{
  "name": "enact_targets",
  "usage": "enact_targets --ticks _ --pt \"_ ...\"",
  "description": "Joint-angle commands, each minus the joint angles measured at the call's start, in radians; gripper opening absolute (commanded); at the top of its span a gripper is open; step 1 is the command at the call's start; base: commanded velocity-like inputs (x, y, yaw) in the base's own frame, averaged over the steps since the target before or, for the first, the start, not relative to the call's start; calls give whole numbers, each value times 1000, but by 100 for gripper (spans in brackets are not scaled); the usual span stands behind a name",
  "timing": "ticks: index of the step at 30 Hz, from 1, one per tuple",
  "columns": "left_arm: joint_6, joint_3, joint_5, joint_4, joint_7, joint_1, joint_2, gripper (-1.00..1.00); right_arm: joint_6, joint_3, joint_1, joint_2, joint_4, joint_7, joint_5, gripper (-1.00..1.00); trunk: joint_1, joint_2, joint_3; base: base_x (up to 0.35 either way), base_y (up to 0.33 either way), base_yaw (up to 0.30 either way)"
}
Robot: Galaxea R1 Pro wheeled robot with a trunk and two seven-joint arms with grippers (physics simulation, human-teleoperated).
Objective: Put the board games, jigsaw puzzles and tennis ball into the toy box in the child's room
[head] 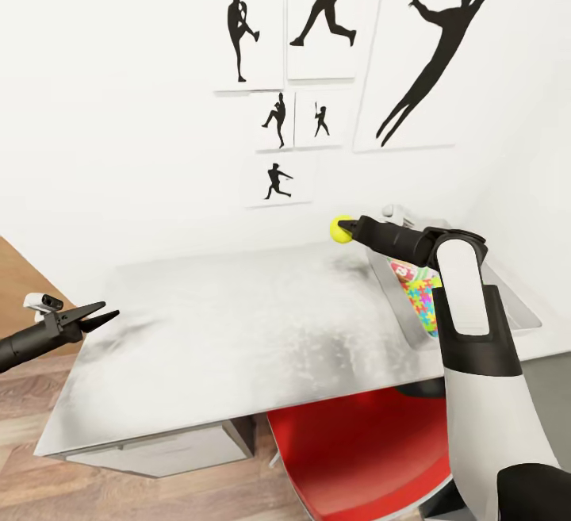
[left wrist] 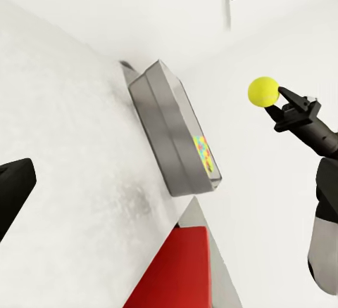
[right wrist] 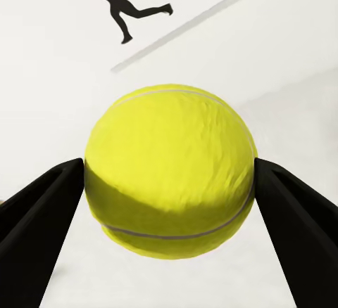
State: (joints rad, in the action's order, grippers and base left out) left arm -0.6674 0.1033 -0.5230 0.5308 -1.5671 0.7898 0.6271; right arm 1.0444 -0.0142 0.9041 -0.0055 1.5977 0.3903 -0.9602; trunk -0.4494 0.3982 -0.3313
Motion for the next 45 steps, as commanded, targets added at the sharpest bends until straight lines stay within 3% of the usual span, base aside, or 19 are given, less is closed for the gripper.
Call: enact_targets --ticks 1,45 --pt "-11 -1 0 0 -4 1 0 100 2 -1 1 -1 1 10 -9 -100 -1 2 0 0 0 0" --pt "-11 0 -1 0 -4 0 5 100 2 -20 19 -1 1 10 -12 -100 -1 2 73 0 0 32"
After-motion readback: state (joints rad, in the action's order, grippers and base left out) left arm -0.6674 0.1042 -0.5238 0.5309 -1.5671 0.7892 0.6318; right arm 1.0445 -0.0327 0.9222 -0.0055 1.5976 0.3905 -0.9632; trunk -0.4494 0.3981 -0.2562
